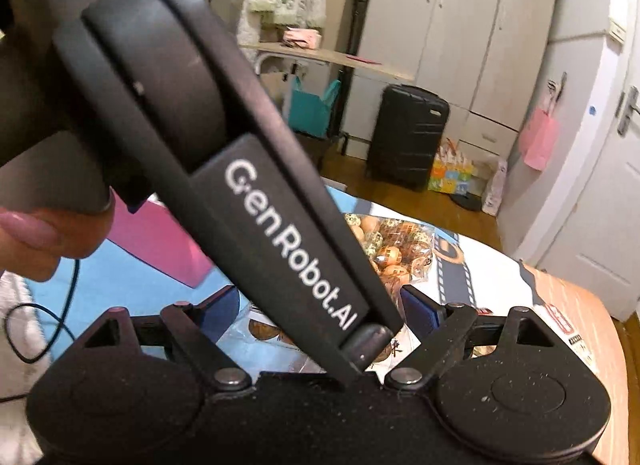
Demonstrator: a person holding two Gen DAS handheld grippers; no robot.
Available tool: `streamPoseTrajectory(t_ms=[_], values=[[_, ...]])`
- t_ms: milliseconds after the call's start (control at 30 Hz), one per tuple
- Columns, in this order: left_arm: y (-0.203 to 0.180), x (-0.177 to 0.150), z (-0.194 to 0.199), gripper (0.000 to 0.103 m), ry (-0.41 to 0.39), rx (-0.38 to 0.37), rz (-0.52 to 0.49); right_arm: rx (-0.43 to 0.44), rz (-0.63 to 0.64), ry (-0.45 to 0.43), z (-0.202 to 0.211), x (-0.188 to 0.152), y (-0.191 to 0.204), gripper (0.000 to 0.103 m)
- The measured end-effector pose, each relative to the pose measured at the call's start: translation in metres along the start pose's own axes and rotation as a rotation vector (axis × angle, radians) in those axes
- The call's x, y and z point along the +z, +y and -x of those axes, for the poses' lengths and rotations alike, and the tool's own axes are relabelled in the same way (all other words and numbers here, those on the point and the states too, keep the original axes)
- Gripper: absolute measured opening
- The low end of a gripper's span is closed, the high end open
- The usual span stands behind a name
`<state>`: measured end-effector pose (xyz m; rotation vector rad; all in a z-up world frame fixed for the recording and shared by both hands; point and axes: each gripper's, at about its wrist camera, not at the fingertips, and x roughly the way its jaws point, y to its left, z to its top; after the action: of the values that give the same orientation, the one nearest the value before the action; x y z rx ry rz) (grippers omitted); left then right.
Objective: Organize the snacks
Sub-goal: 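Carry the peanut bag into the pink box and open the left gripper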
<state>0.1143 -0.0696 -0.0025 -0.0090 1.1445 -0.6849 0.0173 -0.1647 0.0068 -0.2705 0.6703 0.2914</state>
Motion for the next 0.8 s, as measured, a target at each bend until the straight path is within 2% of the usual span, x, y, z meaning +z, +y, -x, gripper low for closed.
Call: streamPoseTrajectory(t_ms=[167,367,667,700,800], values=[[0.012,-0.012,0.03,0.059,-0.041,0.048,0.023,0.042,0.031,-0.044,0.003,0.011,0.013,0.089],[0.041,-0.022,0.067,0.059,-0.095,0.124,0.09,0.13,0.084,-0.095,-0.003,0.036,0.038,0.089],[0.131,-0.021,0.113,0.058,-0.184,0.284,0.231,0.31,0.136,-0.17,-0.066,0.088,0.097,0.089],[0.141,-0.019,0.115,0.058,-0.19,0.293,0.245,0.326,0.145,-0.172,-0.071,0.095,0.114,0.089],[0.175,-0.013,0.12,0.058,-0.191,0.314,0.296,0.376,0.165,-0.163,-0.095,0.111,0.128,0.089]])
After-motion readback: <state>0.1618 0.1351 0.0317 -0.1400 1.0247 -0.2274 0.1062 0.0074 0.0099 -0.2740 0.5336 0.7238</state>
